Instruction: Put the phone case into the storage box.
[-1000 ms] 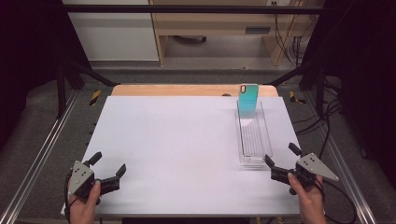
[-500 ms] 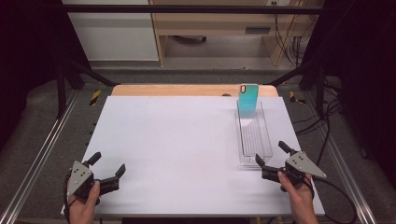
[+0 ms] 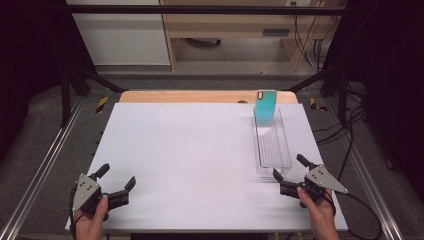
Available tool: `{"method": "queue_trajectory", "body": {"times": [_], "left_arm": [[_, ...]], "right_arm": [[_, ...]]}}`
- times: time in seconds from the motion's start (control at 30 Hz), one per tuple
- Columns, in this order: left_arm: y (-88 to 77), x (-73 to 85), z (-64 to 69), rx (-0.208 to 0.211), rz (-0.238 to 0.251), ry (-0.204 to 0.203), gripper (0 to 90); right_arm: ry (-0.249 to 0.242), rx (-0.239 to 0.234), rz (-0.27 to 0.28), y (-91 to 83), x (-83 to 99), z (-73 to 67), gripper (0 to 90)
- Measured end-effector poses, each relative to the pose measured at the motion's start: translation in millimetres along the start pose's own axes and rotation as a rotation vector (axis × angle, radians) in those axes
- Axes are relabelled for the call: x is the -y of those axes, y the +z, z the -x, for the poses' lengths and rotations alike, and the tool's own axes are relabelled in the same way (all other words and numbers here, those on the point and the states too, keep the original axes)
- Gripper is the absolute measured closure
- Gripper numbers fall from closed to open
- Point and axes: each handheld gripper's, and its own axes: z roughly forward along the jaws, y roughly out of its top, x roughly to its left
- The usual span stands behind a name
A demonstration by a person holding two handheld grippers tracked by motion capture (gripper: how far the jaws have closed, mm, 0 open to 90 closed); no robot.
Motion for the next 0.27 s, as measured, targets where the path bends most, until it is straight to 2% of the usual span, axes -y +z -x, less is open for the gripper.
{"method": "queue_trajectory", "body": {"times": [0.13, 0.27], "left_arm": [[1.0, 0.3, 0.8, 0.005, -0.006, 0.009, 1.6], [1.3, 0.5, 0.4, -0.001, -0.007, 0.004, 1.6]], "right_arm": [[0.021, -0.002, -0.005, -3.2, 3.2, 1.5, 3.6], [0.016, -0.001, -0.011, -5.4, 5.9, 1.6, 3.6]]}}
